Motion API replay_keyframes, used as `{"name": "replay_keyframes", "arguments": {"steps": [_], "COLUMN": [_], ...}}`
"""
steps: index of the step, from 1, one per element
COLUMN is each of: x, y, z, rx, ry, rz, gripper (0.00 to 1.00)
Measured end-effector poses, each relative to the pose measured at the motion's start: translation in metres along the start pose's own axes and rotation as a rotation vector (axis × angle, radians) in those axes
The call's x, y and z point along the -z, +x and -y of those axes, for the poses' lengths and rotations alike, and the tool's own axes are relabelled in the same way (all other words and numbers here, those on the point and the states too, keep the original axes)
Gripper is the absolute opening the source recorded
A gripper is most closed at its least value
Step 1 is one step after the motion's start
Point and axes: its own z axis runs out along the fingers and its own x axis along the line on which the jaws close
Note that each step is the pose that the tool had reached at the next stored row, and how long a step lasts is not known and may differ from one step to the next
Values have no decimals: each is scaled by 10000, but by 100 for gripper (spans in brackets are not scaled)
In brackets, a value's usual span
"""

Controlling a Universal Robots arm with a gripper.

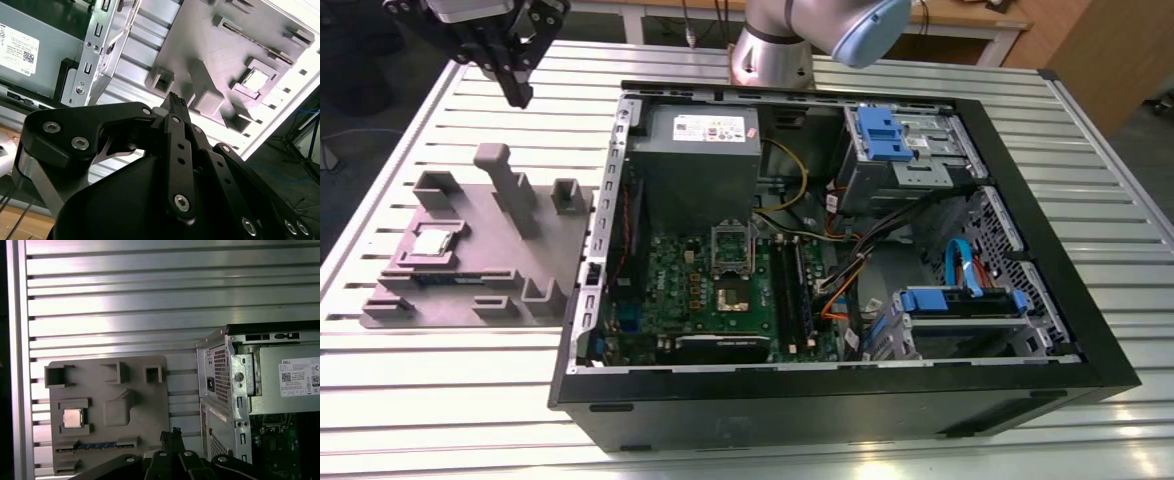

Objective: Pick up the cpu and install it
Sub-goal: 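Reach for the cpu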

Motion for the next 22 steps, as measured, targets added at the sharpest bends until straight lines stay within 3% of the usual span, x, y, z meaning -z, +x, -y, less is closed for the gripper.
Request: {"name": "replay_keyframes", "arguments": {"steps": [22], "x": [-3], "y": [112], "z": [9], "rx": [1], "ry": [1], "rz": [-1], "gripper": [10]}}
